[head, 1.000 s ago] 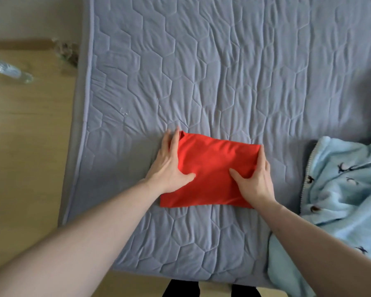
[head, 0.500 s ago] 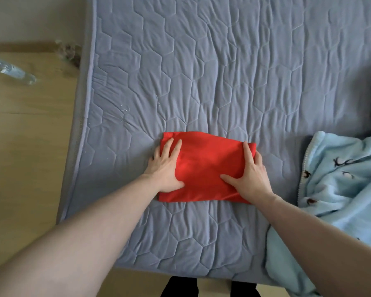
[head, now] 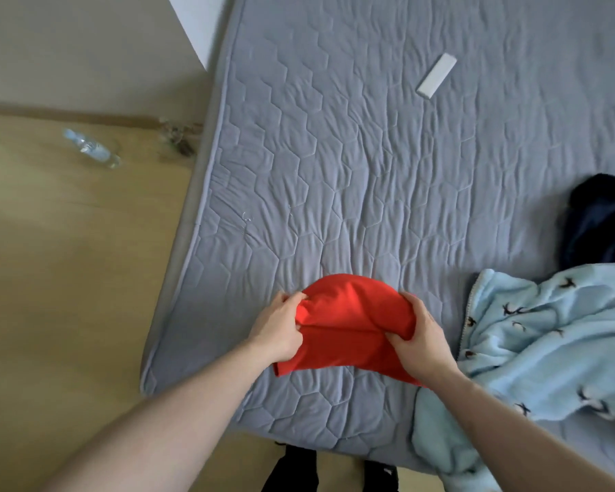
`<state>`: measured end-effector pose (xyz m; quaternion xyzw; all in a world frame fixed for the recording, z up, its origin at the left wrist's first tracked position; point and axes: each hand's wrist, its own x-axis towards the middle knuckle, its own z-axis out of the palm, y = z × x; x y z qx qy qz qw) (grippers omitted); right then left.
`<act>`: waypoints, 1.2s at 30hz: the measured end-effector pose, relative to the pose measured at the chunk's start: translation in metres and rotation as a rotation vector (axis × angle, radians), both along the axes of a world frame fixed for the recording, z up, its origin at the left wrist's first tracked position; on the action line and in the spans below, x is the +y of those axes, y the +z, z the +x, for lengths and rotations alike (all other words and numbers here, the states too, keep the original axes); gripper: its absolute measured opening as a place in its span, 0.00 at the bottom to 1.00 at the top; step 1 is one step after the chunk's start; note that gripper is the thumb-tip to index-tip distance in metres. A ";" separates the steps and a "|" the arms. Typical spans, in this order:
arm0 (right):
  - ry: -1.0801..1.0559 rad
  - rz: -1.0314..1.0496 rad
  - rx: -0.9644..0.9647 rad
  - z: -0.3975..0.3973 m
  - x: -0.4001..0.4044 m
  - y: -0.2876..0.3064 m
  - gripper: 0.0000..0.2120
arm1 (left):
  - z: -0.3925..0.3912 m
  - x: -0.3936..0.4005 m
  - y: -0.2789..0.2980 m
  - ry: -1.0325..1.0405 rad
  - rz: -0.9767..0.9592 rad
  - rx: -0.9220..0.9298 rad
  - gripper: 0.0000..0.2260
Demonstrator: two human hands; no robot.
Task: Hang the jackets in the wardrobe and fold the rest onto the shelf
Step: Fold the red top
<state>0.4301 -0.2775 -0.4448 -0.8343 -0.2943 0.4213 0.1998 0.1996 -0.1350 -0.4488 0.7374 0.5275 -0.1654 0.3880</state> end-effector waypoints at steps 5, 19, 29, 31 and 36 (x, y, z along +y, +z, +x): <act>0.070 0.043 0.038 -0.008 -0.017 0.113 0.36 | -0.039 -0.046 0.122 0.175 -0.041 -0.110 0.29; 0.273 0.318 0.199 -0.071 0.004 0.367 0.33 | -0.137 -0.110 0.406 0.763 0.207 -0.561 0.21; 0.603 0.427 0.230 -0.197 0.090 0.438 0.36 | -0.269 -0.115 0.480 0.965 0.371 -0.559 0.21; 0.650 0.441 0.238 -0.237 0.111 0.448 0.35 | -0.308 -0.110 0.490 0.992 0.395 -0.567 0.21; 0.715 0.510 0.254 -0.355 0.156 0.470 0.36 | -0.420 -0.088 0.512 1.032 0.457 -0.551 0.21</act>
